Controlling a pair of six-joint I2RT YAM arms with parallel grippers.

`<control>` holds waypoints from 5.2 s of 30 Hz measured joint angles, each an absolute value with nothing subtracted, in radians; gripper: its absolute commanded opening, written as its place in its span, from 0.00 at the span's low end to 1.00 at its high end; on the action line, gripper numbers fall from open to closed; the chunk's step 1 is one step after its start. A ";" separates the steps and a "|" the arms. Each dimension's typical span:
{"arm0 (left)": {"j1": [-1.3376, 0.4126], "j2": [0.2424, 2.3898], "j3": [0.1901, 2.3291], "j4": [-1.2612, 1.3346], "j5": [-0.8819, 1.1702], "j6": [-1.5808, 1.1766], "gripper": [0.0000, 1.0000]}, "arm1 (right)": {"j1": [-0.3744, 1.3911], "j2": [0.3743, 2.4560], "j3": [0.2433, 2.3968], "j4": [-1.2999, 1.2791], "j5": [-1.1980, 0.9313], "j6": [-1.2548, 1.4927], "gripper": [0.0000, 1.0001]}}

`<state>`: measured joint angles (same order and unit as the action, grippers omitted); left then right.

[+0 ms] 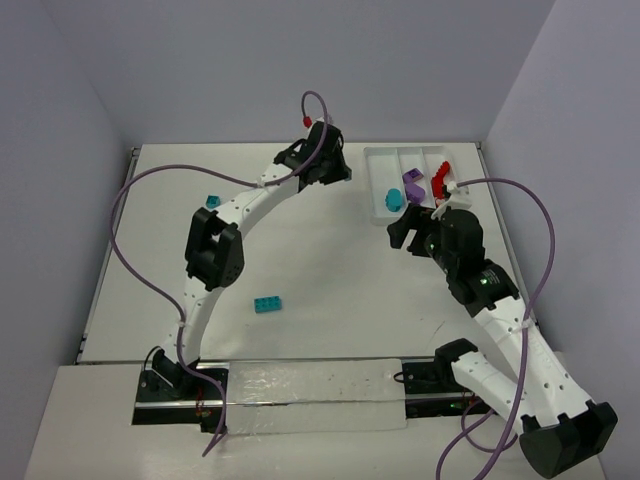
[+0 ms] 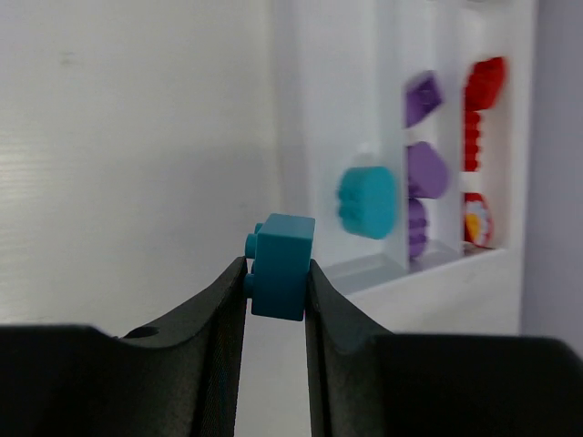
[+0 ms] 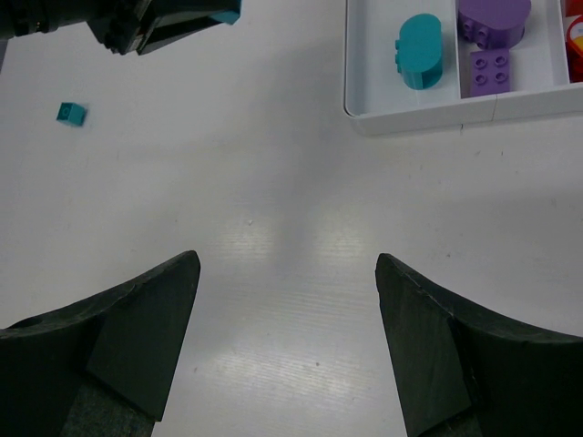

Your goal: Sort the legos into containers by color

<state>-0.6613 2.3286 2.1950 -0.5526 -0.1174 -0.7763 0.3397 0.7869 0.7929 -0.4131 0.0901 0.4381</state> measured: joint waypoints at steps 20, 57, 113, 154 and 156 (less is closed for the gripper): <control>-0.673 2.584 2.308 -0.202 0.160 -1.014 0.00 | 0.340 0.715 0.776 -0.424 0.100 0.456 0.85; -0.608 1.764 1.647 -0.204 0.062 -0.897 0.84 | 0.540 0.840 0.760 -0.431 0.016 0.403 0.83; -0.274 1.071 1.130 -0.664 -0.312 -0.798 0.84 | 0.861 1.766 1.234 -0.303 0.007 0.002 0.24; -0.231 1.200 1.166 -0.698 -0.292 -0.722 0.86 | 0.212 2.355 2.136 -0.584 0.238 0.323 0.71; -0.230 1.225 1.166 -0.697 -0.300 -0.726 0.86 | 0.213 2.352 2.152 -0.584 0.236 0.321 0.71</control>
<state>-0.2299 1.2247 1.1662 -0.6972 -0.3004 -0.7259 0.2128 2.3524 2.1521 -0.5835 0.2363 0.3210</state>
